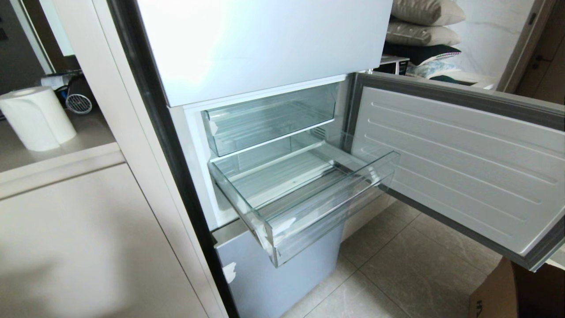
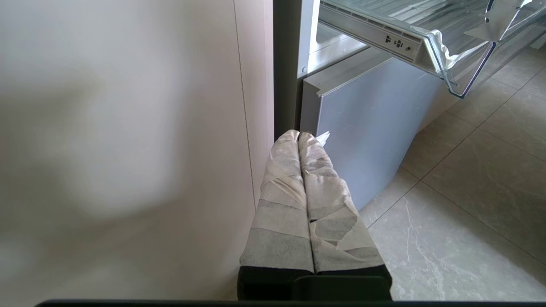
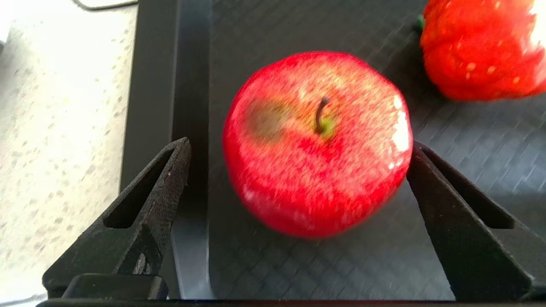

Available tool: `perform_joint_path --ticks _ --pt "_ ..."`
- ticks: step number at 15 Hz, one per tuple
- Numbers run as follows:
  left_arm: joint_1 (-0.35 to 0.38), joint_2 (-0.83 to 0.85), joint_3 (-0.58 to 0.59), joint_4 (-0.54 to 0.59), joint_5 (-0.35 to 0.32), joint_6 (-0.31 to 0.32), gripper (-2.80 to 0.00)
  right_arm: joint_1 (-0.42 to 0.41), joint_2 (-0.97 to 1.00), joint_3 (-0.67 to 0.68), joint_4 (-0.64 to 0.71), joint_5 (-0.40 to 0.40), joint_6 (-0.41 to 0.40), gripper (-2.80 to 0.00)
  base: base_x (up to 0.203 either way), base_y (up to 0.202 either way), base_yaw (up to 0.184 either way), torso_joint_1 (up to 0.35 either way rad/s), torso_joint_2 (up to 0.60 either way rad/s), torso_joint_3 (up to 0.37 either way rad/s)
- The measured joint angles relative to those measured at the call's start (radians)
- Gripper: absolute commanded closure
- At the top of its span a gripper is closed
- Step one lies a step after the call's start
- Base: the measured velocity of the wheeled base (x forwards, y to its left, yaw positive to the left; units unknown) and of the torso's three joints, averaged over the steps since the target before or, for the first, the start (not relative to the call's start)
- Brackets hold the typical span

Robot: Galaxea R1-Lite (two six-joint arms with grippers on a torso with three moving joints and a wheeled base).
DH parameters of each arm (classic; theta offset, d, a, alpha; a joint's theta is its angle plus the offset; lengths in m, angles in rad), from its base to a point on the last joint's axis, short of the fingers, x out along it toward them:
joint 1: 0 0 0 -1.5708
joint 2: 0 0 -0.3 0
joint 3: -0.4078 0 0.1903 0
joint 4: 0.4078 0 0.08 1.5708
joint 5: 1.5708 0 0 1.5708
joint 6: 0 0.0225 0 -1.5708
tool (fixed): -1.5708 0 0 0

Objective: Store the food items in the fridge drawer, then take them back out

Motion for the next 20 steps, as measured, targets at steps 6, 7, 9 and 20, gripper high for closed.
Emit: perform_joint_path --ticks 6,7,9,20 --pt "0.0 0.0 0.0 0.0 0.0 0.0 0.0 -0.01 0.047 -0.055 0.001 -0.001 -0.001 -2.8 0.0 0.0 0.0 0.0 0.0 0.0" --pt "0.0 0.0 0.0 0.0 0.0 0.0 0.0 -0.01 0.055 -0.063 0.001 -0.001 -0.001 -2.8 0.0 0.0 0.0 0.0 0.0 0.0" --pt "0.0 0.0 0.0 0.0 0.0 0.0 0.0 -0.011 0.067 -0.071 0.001 0.0 -0.001 -2.8 0.0 0.0 0.0 0.0 0.0 0.0" --pt "0.0 0.0 0.0 0.0 0.0 0.0 0.0 -0.043 0.051 -0.063 0.008 0.004 -0.001 0.0 0.0 0.0 0.0 0.0 0.0 0.0"
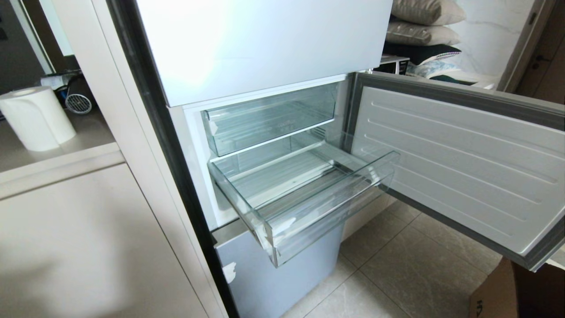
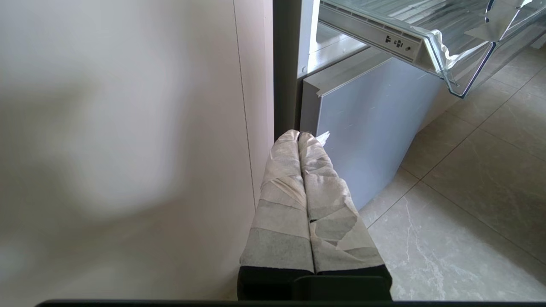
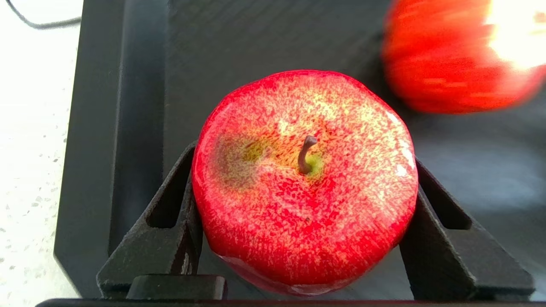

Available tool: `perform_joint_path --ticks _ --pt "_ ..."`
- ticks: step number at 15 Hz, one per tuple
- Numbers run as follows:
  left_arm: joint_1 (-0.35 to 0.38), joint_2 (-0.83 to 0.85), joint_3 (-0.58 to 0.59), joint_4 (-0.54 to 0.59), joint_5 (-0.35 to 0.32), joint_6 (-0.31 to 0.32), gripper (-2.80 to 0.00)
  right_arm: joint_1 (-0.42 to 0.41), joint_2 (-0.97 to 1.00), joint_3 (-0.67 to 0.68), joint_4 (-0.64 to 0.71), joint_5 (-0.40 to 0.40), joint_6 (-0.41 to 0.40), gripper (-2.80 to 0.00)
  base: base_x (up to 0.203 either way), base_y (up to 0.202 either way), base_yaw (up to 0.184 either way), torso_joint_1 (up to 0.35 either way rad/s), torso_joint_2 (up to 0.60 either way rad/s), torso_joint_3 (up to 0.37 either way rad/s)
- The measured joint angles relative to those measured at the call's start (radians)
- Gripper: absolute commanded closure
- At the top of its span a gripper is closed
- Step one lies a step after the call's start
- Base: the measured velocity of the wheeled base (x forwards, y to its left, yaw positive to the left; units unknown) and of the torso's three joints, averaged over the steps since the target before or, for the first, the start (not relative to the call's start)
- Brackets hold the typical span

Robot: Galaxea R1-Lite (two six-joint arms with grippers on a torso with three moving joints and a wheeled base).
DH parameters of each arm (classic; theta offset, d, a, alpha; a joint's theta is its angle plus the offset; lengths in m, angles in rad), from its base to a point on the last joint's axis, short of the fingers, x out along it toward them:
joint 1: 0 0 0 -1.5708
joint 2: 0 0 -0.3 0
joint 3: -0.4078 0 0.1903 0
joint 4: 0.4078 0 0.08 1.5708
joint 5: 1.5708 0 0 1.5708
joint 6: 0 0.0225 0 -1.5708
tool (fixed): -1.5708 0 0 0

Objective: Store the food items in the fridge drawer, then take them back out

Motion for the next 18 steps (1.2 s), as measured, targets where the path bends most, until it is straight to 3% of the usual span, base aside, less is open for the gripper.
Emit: perform_joint_path --ticks 4,7,9,11,14,16,18 --pt "0.0 0.0 0.0 0.0 0.0 0.0 0.0 -0.043 -0.16 0.134 -0.003 0.019 -0.011 0.0 0.0 0.0 0.0 0.0 0.0 0.0" --pt "0.0 0.0 0.0 0.0 0.0 0.0 0.0 -0.059 -0.351 0.309 -0.001 0.122 -0.017 0.0 0.0 0.0 0.0 0.0 0.0 0.0" --pt "0.0 0.0 0.0 0.0 0.0 0.0 0.0 -0.023 -0.498 0.468 0.004 0.228 -0.036 0.0 0.0 0.0 0.0 0.0 0.0 0.0" --pt "0.0 0.0 0.0 0.0 0.0 0.0 0.0 0.076 -0.636 0.628 0.008 0.308 -0.066 0.0 0.0 0.0 0.0 0.0 0.0 0.0" --pt "0.0 0.0 0.0 0.0 0.0 0.0 0.0 0.28 -0.79 0.812 0.008 0.347 -0.125 0.0 0.0 0.0 0.0 0.0 0.0 0.0" --pt "0.0 0.0 0.0 0.0 0.0 0.0 0.0 0.407 -0.847 0.892 0.016 0.397 -0.153 0.0 0.0 0.0 0.0 0.0 0.0 0.0" --pt "0.0 0.0 0.0 0.0 0.0 0.0 0.0 0.492 -0.874 0.93 0.048 0.504 -0.158 0.0 0.0 0.0 0.0 0.0 0.0 0.0"
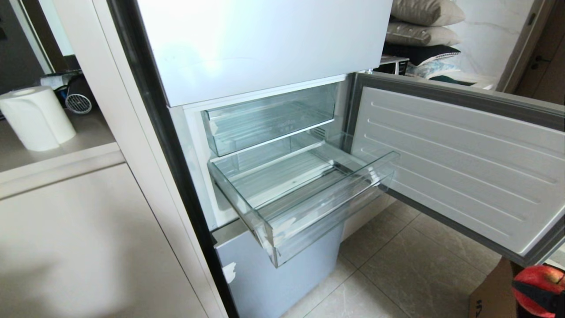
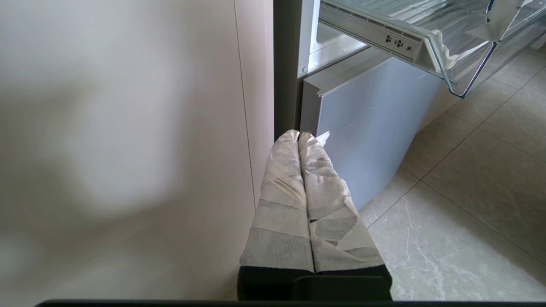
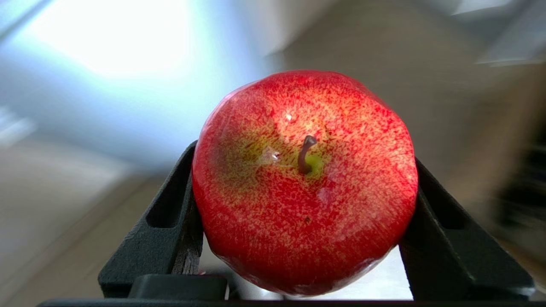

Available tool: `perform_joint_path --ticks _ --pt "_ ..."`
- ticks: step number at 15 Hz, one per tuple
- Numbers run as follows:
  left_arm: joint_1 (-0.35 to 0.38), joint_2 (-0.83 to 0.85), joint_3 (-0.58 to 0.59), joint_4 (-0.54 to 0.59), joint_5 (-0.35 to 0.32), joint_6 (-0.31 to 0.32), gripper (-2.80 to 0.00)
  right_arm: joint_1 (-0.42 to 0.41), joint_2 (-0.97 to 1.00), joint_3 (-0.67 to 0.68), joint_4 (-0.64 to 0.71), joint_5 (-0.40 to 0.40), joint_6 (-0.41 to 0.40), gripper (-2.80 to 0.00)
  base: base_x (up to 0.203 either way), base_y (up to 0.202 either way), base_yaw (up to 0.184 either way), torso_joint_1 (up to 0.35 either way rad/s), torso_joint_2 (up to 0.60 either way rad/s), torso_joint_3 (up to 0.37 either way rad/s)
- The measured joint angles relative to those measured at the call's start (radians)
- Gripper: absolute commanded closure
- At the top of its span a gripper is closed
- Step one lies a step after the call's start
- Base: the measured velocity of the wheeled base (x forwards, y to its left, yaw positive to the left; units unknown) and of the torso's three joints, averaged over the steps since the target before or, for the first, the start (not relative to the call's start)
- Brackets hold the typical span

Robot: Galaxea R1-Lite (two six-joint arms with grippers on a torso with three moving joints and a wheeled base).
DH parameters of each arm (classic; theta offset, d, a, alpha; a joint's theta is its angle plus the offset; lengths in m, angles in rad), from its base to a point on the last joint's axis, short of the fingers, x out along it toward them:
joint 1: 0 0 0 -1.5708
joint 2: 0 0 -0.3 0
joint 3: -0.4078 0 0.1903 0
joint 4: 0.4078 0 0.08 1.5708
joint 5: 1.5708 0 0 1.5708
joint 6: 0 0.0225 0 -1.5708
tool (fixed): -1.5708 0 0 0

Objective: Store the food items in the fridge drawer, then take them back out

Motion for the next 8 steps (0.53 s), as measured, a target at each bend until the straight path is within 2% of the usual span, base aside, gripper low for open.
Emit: perform_joint_path --ticks 3,8 --pt "0.0 0.0 0.0 0.0 0.0 0.0 0.0 0.065 -0.013 0.03 0.022 0.125 -0.001 0.0 0.0 0.0 0.0 0.0 0.0 0.0" --pt "0.0 0.0 0.0 0.0 0.0 0.0 0.0 0.076 -0.025 0.052 0.024 0.143 -0.005 0.0 0.0 0.0 0.0 0.0 0.0 0.0"
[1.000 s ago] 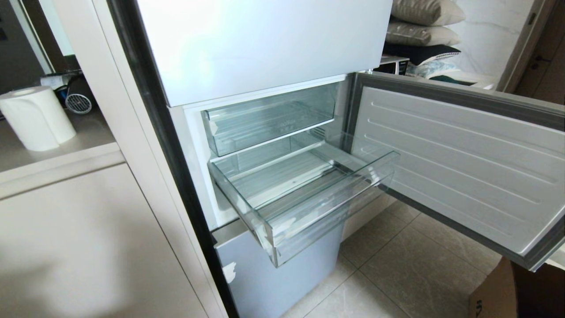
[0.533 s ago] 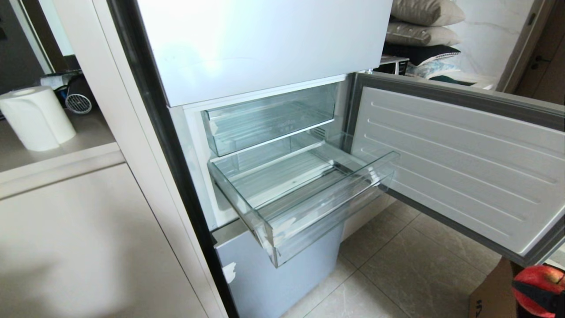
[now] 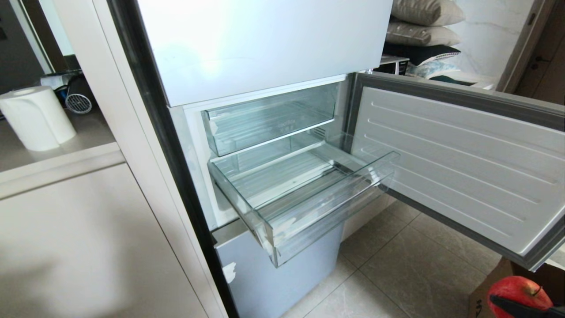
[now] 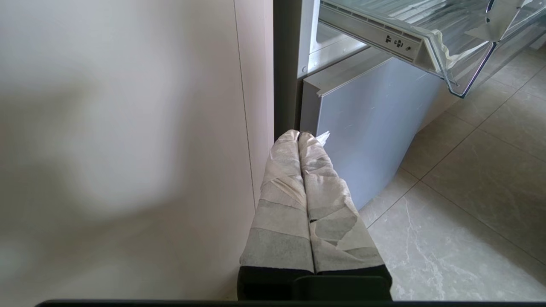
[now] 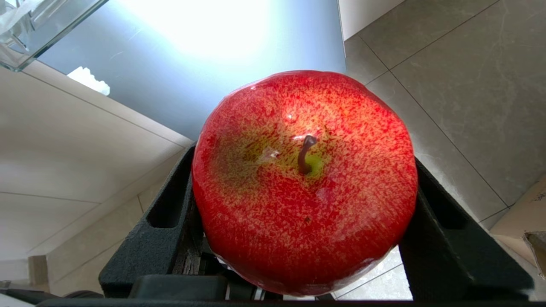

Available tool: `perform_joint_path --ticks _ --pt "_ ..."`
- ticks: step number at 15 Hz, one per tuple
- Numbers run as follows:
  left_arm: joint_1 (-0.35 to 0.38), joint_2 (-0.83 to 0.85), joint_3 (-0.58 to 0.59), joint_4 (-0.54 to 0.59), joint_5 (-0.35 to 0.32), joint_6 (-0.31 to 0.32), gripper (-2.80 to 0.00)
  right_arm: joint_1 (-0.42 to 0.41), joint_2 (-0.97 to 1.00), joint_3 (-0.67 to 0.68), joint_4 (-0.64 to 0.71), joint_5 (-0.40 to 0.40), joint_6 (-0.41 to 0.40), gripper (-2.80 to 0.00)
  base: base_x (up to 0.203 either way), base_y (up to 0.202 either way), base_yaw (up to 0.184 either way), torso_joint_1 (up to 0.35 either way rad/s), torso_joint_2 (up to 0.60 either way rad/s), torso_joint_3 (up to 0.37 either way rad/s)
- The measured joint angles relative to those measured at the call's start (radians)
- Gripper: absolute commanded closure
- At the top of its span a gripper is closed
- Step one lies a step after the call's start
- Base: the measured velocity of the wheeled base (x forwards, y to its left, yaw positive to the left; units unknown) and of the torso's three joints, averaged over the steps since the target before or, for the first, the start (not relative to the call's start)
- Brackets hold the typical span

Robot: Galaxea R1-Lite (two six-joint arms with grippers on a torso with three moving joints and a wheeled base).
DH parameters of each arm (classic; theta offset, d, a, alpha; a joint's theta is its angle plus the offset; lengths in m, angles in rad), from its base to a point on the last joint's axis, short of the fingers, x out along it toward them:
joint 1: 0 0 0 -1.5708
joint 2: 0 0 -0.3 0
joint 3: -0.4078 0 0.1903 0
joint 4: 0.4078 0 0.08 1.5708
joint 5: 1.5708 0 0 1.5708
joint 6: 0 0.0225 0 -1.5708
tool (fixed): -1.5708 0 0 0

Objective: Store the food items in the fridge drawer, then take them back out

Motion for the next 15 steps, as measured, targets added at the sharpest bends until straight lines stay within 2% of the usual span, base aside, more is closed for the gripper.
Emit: perform_joint_path --ticks 6,15 --pt "-0.001 0.0 0.0 0.0 0.0 0.0 0.0 0.0 -0.007 0.002 -0.001 -0.001 0.0 0.0 0.0 0.0 0.027 0.0 0.0 0.0" --pt "0.0 0.0 0.0 0.0 0.0 0.0 0.0 0.014 -0.006 -0.013 -0.007 -0.001 -0.007 0.0 0.001 -0.007 0.174 0.002 0.0 0.004"
